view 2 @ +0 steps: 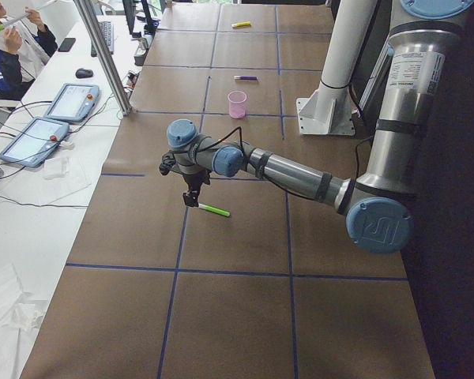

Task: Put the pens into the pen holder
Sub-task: 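Lower the left gripper onto the green marker and close it, then lift the green marker upright with the left gripper, then carry the green marker over the lavender pen cup with the left gripper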

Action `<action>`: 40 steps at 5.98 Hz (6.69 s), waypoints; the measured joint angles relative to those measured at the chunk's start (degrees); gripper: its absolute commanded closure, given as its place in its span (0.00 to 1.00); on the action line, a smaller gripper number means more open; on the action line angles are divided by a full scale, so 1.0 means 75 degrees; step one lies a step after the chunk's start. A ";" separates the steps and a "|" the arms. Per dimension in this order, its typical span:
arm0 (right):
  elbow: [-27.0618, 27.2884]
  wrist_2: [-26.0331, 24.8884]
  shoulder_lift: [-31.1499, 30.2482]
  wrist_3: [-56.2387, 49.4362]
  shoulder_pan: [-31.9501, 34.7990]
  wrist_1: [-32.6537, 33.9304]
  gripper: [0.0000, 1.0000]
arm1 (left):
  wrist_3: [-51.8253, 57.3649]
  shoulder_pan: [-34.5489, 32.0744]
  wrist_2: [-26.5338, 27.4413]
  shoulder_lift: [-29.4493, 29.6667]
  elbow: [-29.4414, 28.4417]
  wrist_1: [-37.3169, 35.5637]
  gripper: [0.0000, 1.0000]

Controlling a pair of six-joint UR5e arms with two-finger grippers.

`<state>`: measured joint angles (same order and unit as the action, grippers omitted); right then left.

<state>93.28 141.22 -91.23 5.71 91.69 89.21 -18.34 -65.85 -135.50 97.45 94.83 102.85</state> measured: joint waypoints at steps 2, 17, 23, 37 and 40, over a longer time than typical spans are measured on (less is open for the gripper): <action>0.0002 -0.0026 -0.0025 -0.0019 -0.0013 -0.0009 0.00 | -0.1345 0.0696 0.0556 0.0063 -0.0626 0.1271 0.00; -0.0051 -0.0032 -0.0013 0.0010 -0.0015 0.0012 0.00 | -0.2016 0.1398 0.1208 0.0548 -0.1828 0.2181 0.76; -0.0047 -0.0012 -0.0019 0.0002 -0.0014 0.0012 0.00 | -0.2044 0.1271 0.1215 0.0532 -0.0920 0.1940 1.00; 0.0057 0.0338 -0.0058 -0.0053 -0.0014 0.0015 0.00 | -0.4356 0.5918 0.7916 0.2385 0.0673 0.8021 1.00; 0.0054 0.0343 -0.0060 -0.0069 -0.0014 0.0004 0.00 | -0.3167 0.5813 0.8412 0.3087 0.0039 0.8023 1.00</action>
<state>93.68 143.79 -91.68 5.19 91.58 89.24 -42.09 -22.26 -72.42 120.60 95.12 163.03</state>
